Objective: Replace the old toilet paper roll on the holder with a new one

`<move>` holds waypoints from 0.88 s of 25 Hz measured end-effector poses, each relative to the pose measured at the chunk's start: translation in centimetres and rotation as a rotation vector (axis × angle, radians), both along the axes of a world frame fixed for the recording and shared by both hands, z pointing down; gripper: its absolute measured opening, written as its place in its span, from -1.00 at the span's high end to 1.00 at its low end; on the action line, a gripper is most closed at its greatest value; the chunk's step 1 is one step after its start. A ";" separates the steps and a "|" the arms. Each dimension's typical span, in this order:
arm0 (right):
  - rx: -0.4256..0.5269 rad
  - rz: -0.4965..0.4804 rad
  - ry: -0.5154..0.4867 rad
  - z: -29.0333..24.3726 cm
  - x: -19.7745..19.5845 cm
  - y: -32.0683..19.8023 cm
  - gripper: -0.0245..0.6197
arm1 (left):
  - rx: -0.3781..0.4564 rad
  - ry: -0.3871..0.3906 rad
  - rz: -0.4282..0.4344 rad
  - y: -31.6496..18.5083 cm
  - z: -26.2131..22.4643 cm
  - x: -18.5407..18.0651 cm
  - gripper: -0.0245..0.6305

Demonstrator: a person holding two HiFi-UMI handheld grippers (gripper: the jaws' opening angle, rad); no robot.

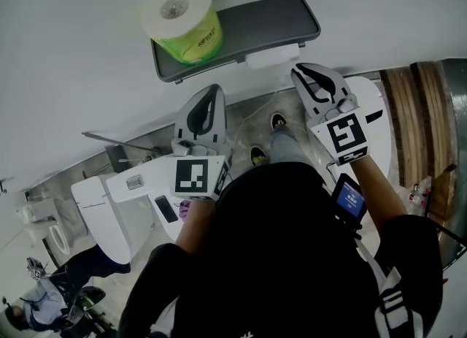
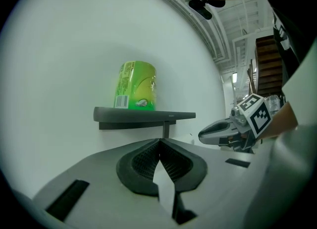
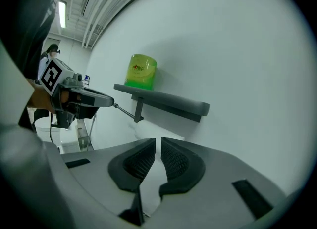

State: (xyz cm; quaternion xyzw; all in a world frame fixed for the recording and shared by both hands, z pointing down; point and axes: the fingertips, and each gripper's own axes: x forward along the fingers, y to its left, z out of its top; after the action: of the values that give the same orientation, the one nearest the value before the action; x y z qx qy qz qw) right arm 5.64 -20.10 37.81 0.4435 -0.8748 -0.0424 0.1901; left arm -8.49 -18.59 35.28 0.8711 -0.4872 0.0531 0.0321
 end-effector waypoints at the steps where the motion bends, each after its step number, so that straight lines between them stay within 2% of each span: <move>1: 0.003 -0.005 0.015 0.0 -0.1 0.1 0.85 | 0.002 -0.001 0.007 0.1 0.0 0.1 0.86; 4: 0.014 -0.027 0.065 0.1 -0.6 0.3 0.80 | 0.007 0.006 0.012 0.2 0.0 0.2 0.85; 6: 0.019 -0.046 0.084 0.1 -1.1 0.2 0.62 | 0.009 0.008 0.011 0.2 0.0 0.1 0.86; 9: 0.037 -0.067 0.135 -0.2 -1.5 0.2 0.51 | 0.017 0.011 0.013 0.4 -0.2 0.0 0.86; 14: 0.090 -0.118 0.330 0.7 -2.7 0.2 0.26 | 0.031 0.020 0.017 0.6 -0.5 -0.3 0.86; 22: 0.179 -0.202 0.597 1.8 -4.5 0.0 0.08 | 0.045 0.021 0.007 0.9 -1.2 -1.0 0.86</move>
State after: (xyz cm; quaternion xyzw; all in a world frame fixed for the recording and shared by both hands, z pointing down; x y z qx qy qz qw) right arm 1.13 -20.12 39.59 0.3373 -0.8128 -0.2659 0.3935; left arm -9.54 -17.72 34.09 0.8739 -0.4847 0.0327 0.0174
